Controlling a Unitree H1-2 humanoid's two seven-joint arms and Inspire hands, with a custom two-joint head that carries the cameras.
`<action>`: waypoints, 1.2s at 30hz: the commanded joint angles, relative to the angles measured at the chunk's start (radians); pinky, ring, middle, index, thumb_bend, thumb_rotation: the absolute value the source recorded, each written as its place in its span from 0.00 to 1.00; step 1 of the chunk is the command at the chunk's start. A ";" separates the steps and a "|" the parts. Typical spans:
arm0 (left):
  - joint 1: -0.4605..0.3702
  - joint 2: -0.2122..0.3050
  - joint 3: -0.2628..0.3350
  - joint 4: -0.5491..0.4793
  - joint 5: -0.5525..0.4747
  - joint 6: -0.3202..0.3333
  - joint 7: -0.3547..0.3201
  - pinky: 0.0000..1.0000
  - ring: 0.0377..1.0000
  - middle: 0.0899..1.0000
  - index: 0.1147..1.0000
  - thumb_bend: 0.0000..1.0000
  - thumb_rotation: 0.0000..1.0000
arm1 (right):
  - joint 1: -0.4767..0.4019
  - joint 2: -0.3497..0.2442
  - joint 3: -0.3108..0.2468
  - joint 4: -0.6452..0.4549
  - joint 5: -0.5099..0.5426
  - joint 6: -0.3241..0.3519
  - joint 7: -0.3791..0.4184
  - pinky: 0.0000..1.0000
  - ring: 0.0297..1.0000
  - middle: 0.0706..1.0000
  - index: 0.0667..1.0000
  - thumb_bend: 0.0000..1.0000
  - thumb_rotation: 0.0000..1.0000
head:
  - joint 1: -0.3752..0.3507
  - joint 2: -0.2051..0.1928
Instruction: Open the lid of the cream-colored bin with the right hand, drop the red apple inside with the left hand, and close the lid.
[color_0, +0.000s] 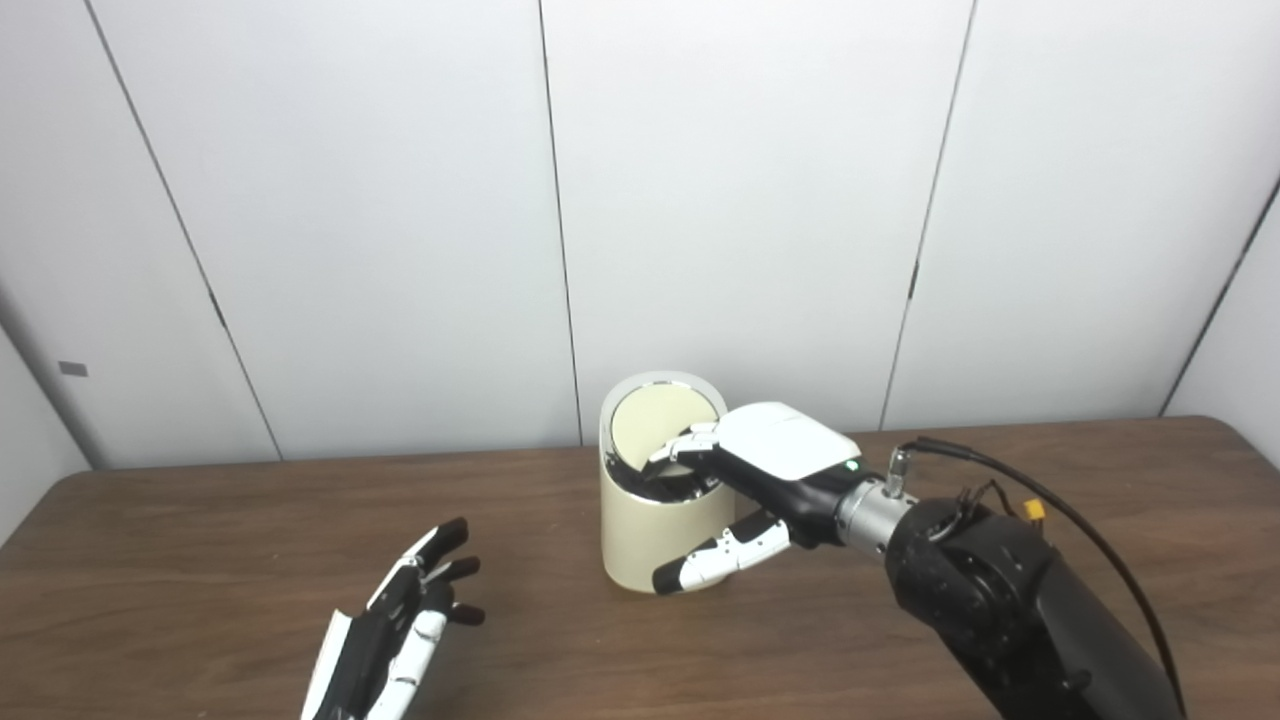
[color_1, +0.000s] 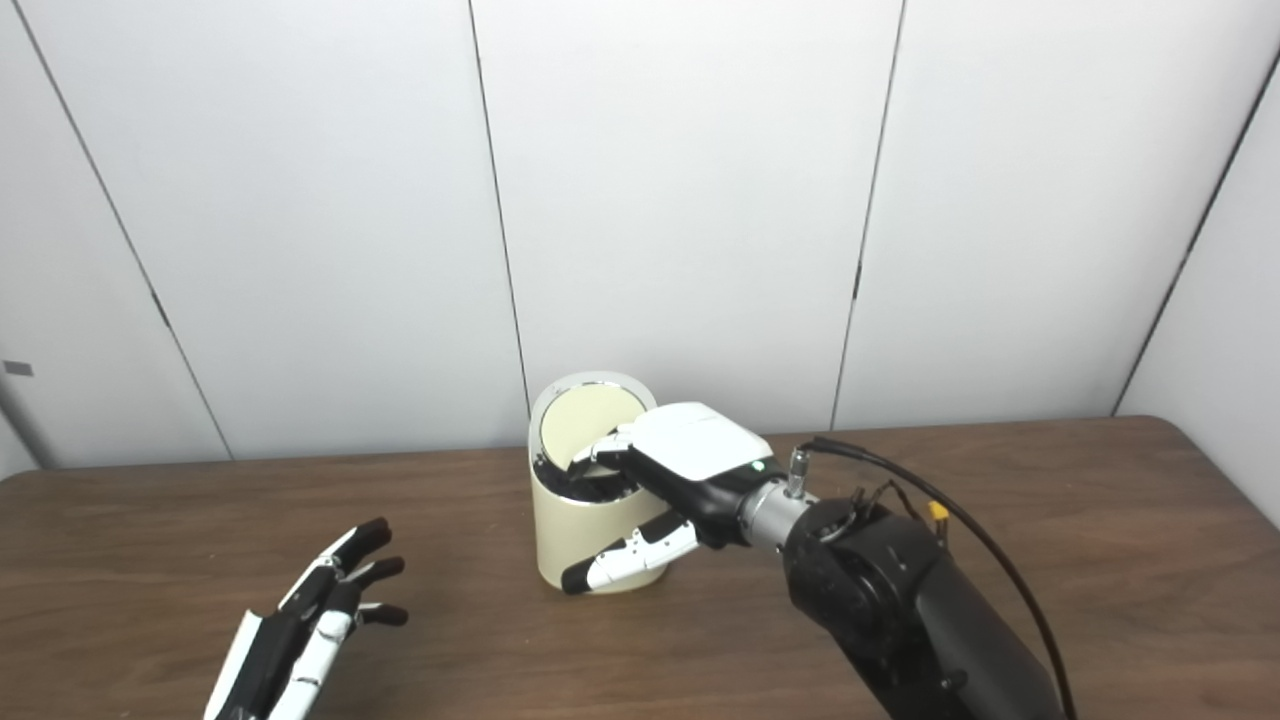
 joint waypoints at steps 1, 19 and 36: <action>-0.019 0.013 -0.002 -0.018 -0.001 -0.030 -0.006 0.63 0.83 0.90 0.88 0.56 0.79 | -0.003 -0.015 0.000 -0.020 0.016 0.011 0.051 0.93 0.89 0.84 0.80 0.72 0.82 | -0.003 0.000; -0.019 0.014 -0.004 -0.001 -0.006 -0.042 -0.004 0.64 0.83 0.90 0.89 0.55 0.75 | 0.023 0.039 -0.116 0.027 0.051 -0.124 -0.205 0.92 1.00 1.00 1.00 0.66 0.60 | 0.004 -0.014; -0.023 0.009 0.001 0.024 0.016 -0.062 0.016 0.66 0.84 0.90 0.90 0.55 0.76 | 0.161 0.124 -0.210 0.029 0.021 -0.261 -0.593 1.00 1.00 1.00 1.00 0.63 0.71 | 0.008 -0.028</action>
